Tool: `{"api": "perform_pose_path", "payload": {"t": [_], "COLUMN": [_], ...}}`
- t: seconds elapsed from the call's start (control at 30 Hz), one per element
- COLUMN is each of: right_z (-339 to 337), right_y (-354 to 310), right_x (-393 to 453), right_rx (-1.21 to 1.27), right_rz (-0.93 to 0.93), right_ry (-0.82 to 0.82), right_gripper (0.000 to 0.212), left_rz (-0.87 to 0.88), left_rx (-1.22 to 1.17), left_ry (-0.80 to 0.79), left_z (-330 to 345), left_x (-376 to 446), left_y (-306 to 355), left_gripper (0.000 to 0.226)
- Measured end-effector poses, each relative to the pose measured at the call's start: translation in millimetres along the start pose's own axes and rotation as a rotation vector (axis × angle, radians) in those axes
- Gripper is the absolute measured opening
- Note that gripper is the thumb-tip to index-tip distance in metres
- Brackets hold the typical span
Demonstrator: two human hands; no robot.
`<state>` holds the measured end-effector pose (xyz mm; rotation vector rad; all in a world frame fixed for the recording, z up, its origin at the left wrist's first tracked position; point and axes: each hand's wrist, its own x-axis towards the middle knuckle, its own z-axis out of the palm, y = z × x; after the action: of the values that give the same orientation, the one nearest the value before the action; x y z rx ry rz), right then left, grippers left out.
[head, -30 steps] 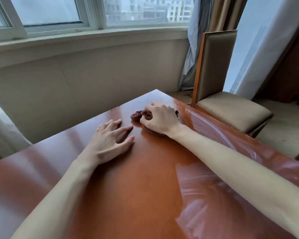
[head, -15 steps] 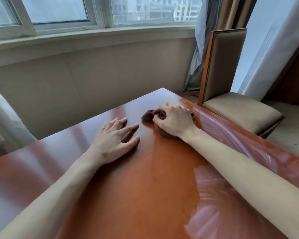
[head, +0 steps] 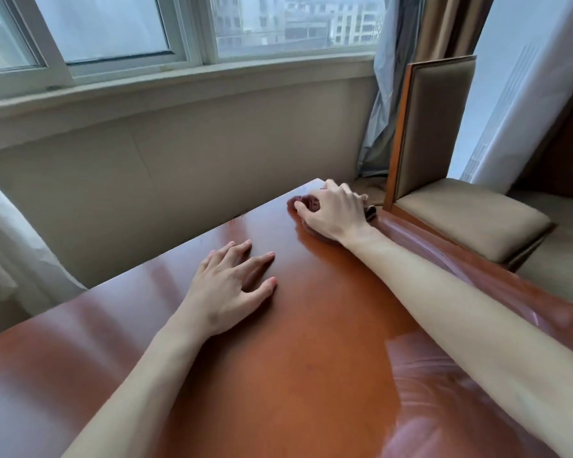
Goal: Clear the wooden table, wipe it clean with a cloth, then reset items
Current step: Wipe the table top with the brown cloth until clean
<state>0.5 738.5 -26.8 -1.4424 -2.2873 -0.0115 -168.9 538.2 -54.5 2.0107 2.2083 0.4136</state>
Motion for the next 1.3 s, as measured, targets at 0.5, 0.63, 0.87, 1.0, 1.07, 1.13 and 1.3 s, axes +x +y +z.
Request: {"api": "perform_pose_path", "payload": {"t": [0.5,0.63,0.87,1.0,1.07,1.13,1.3], "right_z": [-53,2,40,23,3,-22,-70], "right_y": [-11,11,23,12,2,-9,-34], "right_x": [-149,-10,103,49,-6,-72,-224], "right_rx": [0.108,0.040,0.005,0.013,0.040,0.100,0.155], "right_rz": [-0.231,-0.044,0.102,0.017,-0.066,-0.137,-0.338], "right_ry": [-0.017,0.057,0.094,0.065,0.037,-0.004,0.002], "right_gripper": [0.039,0.029,0.032,0.028,0.027,0.028,0.032], "left_rz": [0.003,0.015,0.019,-0.001,-0.005,-0.009,-0.004], "left_rx": [0.005,0.003,0.000,-0.003,0.001,0.009,0.012], "left_ry": [0.011,0.018,0.038,0.008,0.000,-0.010,-0.019], "left_z": [2,4,5,2,0,-2,0], "left_x": [0,2,1,1,1,1,-2], "left_y": [-3,-7,-7,-4,-2,0,0], "left_gripper": [0.079,0.069,0.062,0.064,0.066,0.070,0.078]}}
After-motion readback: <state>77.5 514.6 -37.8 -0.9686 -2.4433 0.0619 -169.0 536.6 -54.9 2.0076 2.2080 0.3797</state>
